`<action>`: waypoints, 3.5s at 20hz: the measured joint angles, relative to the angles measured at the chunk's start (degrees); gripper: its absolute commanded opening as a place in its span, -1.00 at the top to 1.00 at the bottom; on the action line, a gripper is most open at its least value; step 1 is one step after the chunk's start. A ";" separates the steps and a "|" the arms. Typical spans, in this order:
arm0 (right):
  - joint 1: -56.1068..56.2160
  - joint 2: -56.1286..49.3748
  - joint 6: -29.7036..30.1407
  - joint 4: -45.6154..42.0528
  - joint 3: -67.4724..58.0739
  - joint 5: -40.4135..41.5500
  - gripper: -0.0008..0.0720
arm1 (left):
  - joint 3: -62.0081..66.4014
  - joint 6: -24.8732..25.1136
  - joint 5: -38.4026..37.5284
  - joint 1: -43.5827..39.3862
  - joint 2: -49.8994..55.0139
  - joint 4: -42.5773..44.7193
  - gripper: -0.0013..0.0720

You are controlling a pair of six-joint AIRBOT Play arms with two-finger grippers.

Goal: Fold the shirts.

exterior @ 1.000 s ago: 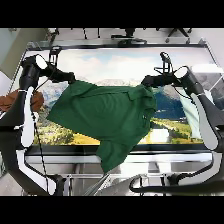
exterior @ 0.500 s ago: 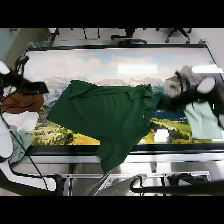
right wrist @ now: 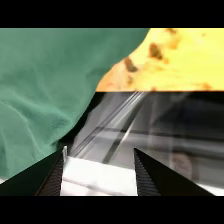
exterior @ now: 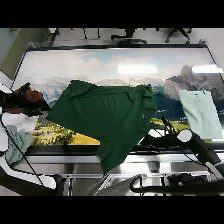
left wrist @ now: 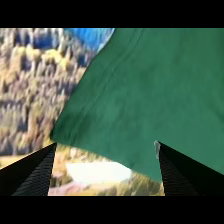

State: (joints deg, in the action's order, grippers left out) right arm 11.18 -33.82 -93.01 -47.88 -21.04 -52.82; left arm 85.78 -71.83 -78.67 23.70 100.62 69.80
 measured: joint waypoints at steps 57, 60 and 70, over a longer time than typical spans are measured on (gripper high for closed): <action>0.44 -14.12 28.13 27.98 -6.82 13.55 0.93 | 17.92 8.31 -19.21 -0.85 15.41 -14.21 0.91; -11.28 -12.98 25.24 19.19 -10.60 5.25 0.93 | 11.37 8.55 -18.97 1.11 9.07 -16.33 0.91; -32.41 -13.92 24.02 5.40 -20.81 -18.97 0.92 | -31.12 10.54 -6.08 0.57 -12.59 -17.81 0.91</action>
State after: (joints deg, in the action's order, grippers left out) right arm -21.23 -47.75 -68.99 -42.48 -41.85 -71.79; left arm 54.65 -61.30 -84.75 24.27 88.03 51.99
